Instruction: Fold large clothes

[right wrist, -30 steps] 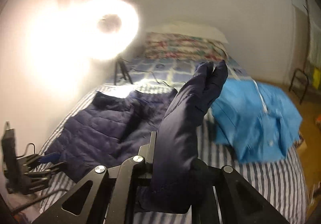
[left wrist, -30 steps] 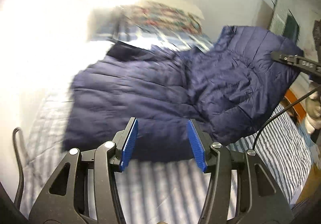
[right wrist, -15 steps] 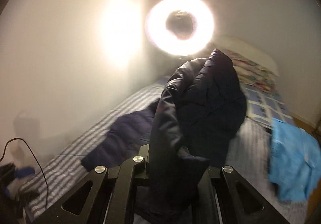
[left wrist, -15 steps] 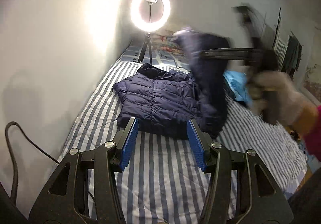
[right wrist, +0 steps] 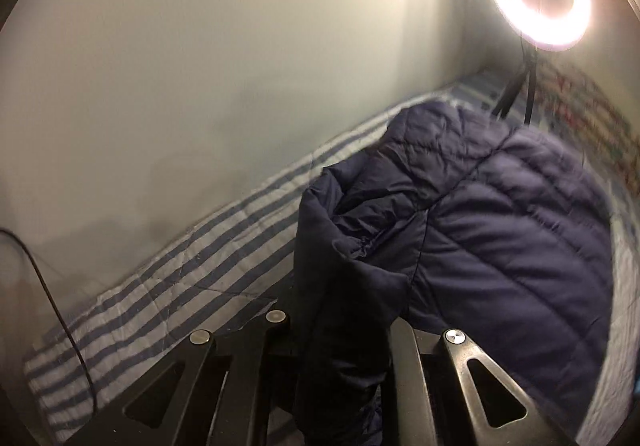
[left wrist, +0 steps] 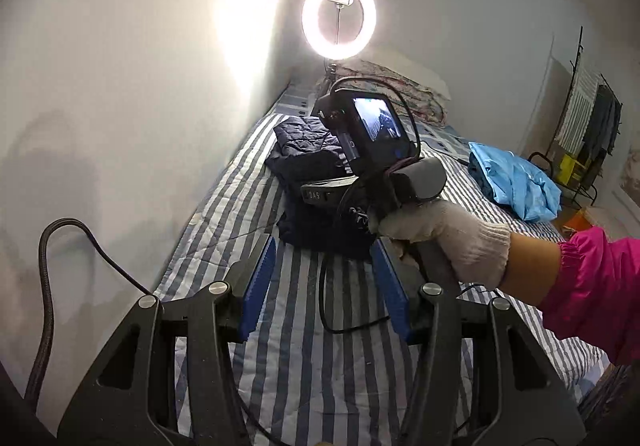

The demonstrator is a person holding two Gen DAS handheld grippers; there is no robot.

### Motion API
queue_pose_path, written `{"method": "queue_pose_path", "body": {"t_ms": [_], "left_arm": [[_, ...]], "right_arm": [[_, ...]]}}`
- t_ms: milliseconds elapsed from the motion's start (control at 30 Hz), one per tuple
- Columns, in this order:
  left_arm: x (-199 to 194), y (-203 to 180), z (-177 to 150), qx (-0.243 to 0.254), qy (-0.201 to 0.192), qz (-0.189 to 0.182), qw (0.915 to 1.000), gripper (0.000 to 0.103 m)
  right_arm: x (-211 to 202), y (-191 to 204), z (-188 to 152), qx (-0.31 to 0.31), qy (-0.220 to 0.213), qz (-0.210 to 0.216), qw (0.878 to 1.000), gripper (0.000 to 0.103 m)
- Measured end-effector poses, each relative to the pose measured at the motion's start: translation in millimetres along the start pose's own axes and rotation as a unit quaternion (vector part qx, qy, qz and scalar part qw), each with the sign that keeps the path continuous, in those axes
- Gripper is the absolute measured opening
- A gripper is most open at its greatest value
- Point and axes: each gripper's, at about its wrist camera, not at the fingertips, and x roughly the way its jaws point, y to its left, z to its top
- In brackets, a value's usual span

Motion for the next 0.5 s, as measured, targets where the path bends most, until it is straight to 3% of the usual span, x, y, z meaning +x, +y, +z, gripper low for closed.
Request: {"method": "queue_pose_path", "body": {"t_ms": [67, 167, 333, 433, 500], "left_arm": [[-2.0, 0.2, 0.3, 0.0, 0.001, 0.001, 1.0, 0.054], [-1.7, 4.5, 3.1, -0.006, 0.0, 0.002, 1.0, 0.054], [2.7, 4.1, 11.5, -0.004, -0.002, 0.004, 1.0, 0.054], [11.5, -0.3, 24.0, 0.0, -0.004, 0.005, 1.0, 0.054], [20.9, -4.2, 35.1, 0.0, -0.006, 0.0, 1.0, 0.054]], "right_arm": [[-3.1, -6.4, -1.4, 0.0, -0.004, 0.019, 1.0, 0.012], [-21.0, -22.3, -3.8, 0.027, -0.008, 0.071, 0.997, 0.035], [-77.9, -53.1, -28.7, 0.072, -0.048, 0.155, 0.984, 0.037], [-113.0, -86.9, -53.6, 0.111, -0.076, 0.164, 0.977, 0.037], [-122.9, -108.0, -65.5, 0.119, -0.078, 0.121, 0.983, 0.038]]}}
